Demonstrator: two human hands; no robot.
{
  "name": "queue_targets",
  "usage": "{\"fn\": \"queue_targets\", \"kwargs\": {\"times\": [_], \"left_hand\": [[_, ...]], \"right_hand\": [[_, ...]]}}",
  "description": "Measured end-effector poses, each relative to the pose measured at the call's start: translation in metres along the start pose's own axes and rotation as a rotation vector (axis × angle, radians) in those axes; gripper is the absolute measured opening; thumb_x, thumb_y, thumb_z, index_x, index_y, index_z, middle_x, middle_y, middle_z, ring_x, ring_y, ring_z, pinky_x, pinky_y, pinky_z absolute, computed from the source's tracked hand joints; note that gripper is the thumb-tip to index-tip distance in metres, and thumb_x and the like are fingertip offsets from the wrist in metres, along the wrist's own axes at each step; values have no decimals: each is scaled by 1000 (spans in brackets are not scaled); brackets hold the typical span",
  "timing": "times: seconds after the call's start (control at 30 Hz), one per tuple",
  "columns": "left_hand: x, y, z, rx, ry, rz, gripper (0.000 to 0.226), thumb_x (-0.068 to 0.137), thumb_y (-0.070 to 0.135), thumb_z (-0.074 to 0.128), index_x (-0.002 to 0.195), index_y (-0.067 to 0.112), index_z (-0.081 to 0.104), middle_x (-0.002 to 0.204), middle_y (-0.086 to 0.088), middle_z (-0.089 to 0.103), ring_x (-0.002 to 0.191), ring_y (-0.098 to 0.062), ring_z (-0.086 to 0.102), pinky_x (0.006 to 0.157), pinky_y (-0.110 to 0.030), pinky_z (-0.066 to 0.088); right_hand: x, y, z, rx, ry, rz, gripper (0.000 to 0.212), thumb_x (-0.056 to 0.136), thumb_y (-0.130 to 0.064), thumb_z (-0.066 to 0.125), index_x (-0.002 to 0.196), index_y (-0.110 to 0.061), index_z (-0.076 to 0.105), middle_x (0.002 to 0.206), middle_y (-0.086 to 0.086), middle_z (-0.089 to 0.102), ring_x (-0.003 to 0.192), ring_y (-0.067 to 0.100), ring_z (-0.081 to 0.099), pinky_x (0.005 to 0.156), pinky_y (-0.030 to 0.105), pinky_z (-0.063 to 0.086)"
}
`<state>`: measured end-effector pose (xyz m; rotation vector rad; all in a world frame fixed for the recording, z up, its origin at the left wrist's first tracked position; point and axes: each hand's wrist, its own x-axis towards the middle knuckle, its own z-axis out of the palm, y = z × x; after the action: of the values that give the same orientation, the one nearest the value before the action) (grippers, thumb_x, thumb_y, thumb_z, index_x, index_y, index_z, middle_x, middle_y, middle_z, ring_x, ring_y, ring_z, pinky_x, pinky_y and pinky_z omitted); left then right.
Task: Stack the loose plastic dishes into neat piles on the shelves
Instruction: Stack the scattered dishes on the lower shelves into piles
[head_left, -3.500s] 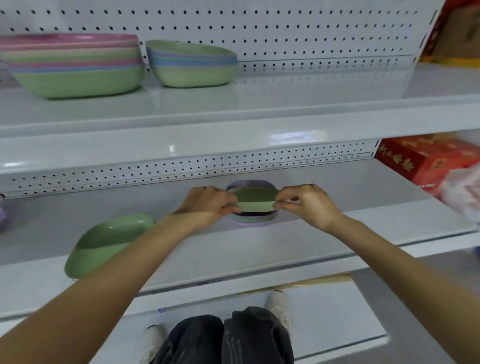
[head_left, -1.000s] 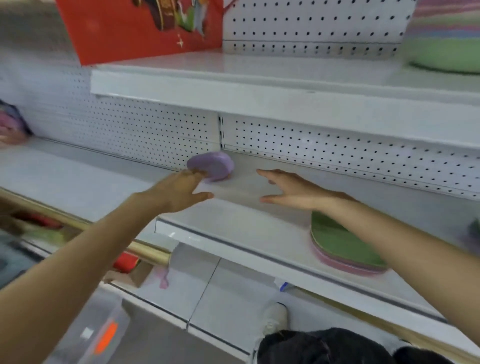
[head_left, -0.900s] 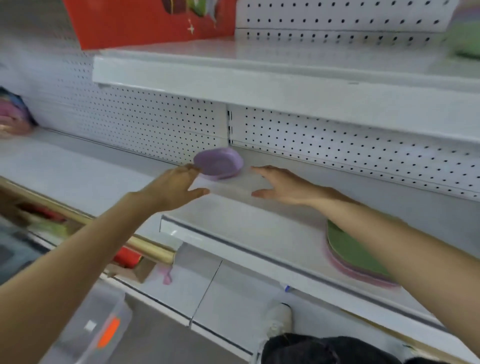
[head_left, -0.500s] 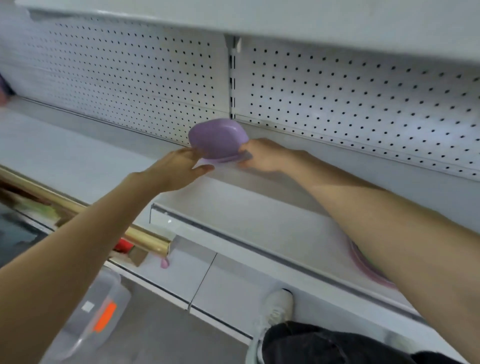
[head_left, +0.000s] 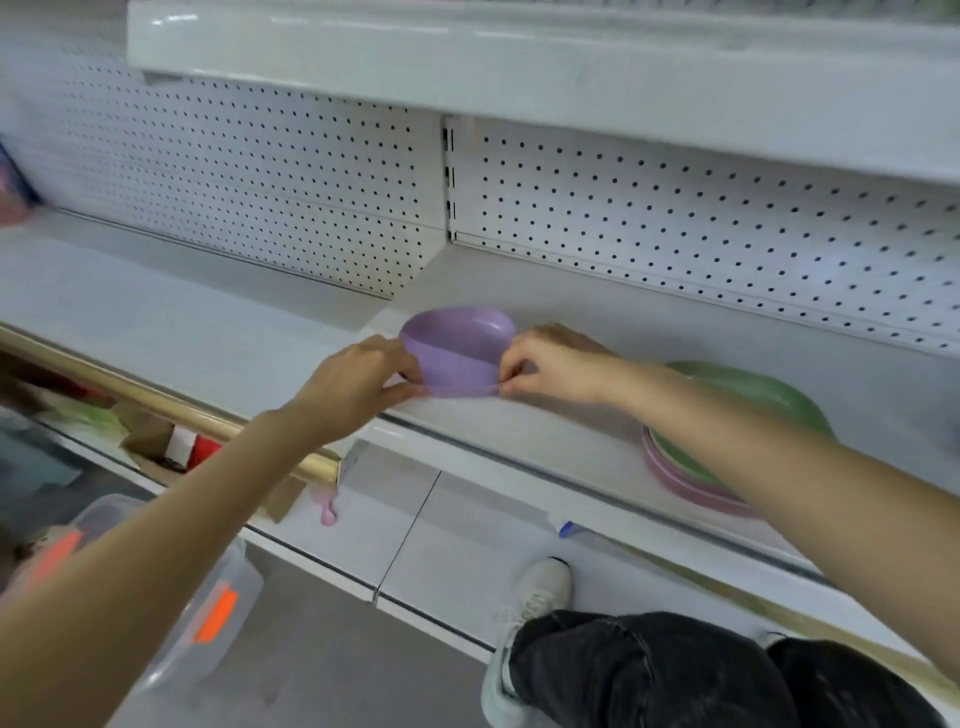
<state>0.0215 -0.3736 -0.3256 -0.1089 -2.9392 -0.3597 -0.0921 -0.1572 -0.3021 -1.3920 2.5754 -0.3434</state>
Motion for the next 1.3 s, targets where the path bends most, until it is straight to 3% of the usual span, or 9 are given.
{"fn": "queue_targets", "kwargs": {"times": [0.27, 0.4, 0.6, 0.7, 0.87, 0.93, 1.07, 1.2, 1.3], "left_hand": [[-34, 40, -26, 30, -75, -3, 26, 86, 48, 56, 90, 25, 67, 91, 14, 58, 84, -10, 48, 69, -29, 39], [-39, 73, -52, 44, -82, 63, 20, 84, 47, 60, 84, 29, 68, 83, 16, 57, 80, -10, 51, 69, -30, 42], [-27, 144, -83, -44, -17, 200, 16, 80, 43, 66, 78, 28, 70, 80, 12, 61, 78, -14, 59, 70, -30, 45], [-7, 187, -83, -42, -20, 278, 20, 81, 43, 66, 78, 24, 70, 80, 11, 61, 78, -13, 58, 66, -20, 40], [30, 275, -60, -103, -43, 420, 20, 82, 43, 64, 78, 24, 69, 71, 17, 54, 76, -10, 55, 72, -27, 41], [41, 317, -43, -79, -33, 481, 23, 83, 48, 61, 83, 26, 69, 75, 17, 52, 80, -10, 53, 71, -27, 38], [59, 398, -5, -29, -51, 542, 28, 87, 51, 54, 93, 27, 66, 100, 12, 60, 97, -14, 54, 75, -24, 28], [81, 449, 19, -21, -61, 597, 27, 89, 49, 52, 97, 27, 65, 109, 9, 61, 104, -17, 54, 75, -24, 29], [93, 470, 29, 29, -62, 664, 25, 91, 47, 51, 96, 27, 64, 106, 8, 60, 101, -17, 55, 72, -24, 30]], "right_hand": [[-65, -24, 4, 52, 117, -8, 11, 87, -31, 62, 86, -22, 69, 93, -5, 66, 88, 17, 59, 70, 26, 38], [-107, -33, -21, 64, 206, 11, 12, 85, -34, 64, 83, -24, 70, 78, -12, 57, 79, 13, 55, 69, 29, 41], [-180, -22, -63, 91, 348, 44, 7, 84, -30, 66, 78, -26, 67, 77, -14, 56, 80, 11, 58, 79, 36, 48], [-221, -2, -75, 127, 400, 116, 9, 83, -28, 67, 76, -24, 65, 78, -14, 60, 80, 12, 62, 79, 39, 51], [-311, 37, -87, 112, 482, 298, 17, 84, -33, 65, 70, -28, 57, 76, -8, 64, 76, 12, 63, 75, 30, 50], [-352, 54, -90, 67, 481, 382, 19, 84, -36, 64, 69, -30, 55, 76, -8, 64, 75, 12, 62, 73, 28, 48], [-421, 95, -93, 57, 433, 493, 18, 84, -28, 66, 69, -23, 58, 74, -4, 62, 72, 15, 61, 73, 39, 50], [-465, 130, -89, 168, 502, 600, 22, 85, -24, 66, 65, -28, 57, 73, -10, 62, 75, 6, 60, 71, 23, 47], [-481, 151, -77, 217, 522, 638, 17, 86, -22, 66, 70, -18, 62, 77, -6, 63, 77, 9, 61, 71, 18, 46]]}}
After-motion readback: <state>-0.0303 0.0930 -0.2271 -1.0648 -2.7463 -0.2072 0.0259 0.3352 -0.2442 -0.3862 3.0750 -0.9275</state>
